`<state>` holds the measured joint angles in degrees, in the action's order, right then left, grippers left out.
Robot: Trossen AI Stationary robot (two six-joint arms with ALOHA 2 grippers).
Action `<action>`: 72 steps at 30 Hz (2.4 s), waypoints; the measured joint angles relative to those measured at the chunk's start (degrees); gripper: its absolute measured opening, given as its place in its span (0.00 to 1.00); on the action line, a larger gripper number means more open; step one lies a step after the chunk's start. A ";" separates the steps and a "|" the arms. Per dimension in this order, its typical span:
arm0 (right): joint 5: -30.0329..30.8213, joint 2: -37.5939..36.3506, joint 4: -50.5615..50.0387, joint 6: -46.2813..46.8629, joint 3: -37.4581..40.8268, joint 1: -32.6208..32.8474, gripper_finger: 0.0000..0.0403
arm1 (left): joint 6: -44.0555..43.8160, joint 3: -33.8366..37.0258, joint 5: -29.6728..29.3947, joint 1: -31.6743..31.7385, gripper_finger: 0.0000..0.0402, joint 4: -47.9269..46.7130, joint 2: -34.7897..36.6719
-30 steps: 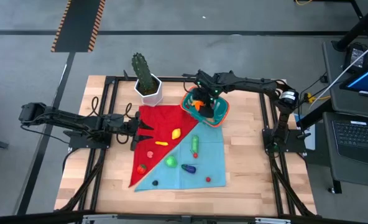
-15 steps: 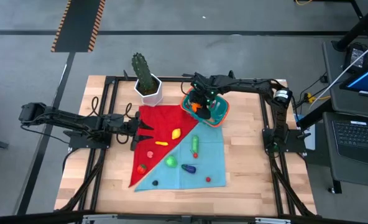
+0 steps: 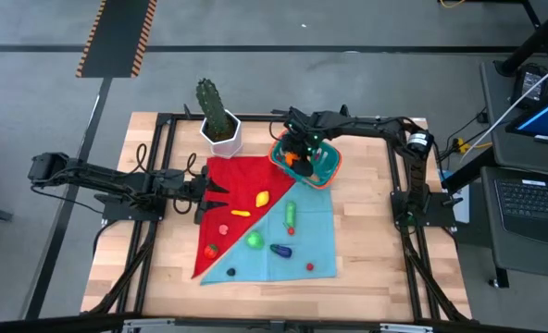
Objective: Pick and placing Produce into tupperware
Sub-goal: Put the orange pumpkin into the blue basket, then put the yellow lemon into the blue basket
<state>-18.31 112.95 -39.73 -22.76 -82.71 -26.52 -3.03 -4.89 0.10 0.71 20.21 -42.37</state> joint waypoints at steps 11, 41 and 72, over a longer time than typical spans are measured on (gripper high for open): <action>-0.52 1.79 0.80 0.70 0.02 0.02 0.61 | 0.13 0.00 -0.02 0.00 0.44 -0.02 0.00; 0.46 -8.99 -3.71 9.13 -0.03 0.11 0.70 | 0.20 0.00 0.00 0.02 0.44 -0.04 0.00; -1.35 -47.84 57.00 27.62 55.12 6.91 0.70 | 0.57 0.00 0.01 0.00 0.44 -0.04 0.02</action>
<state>-19.65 65.10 17.27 4.86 -27.59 -19.62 -2.46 -4.89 0.11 0.71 20.16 -42.35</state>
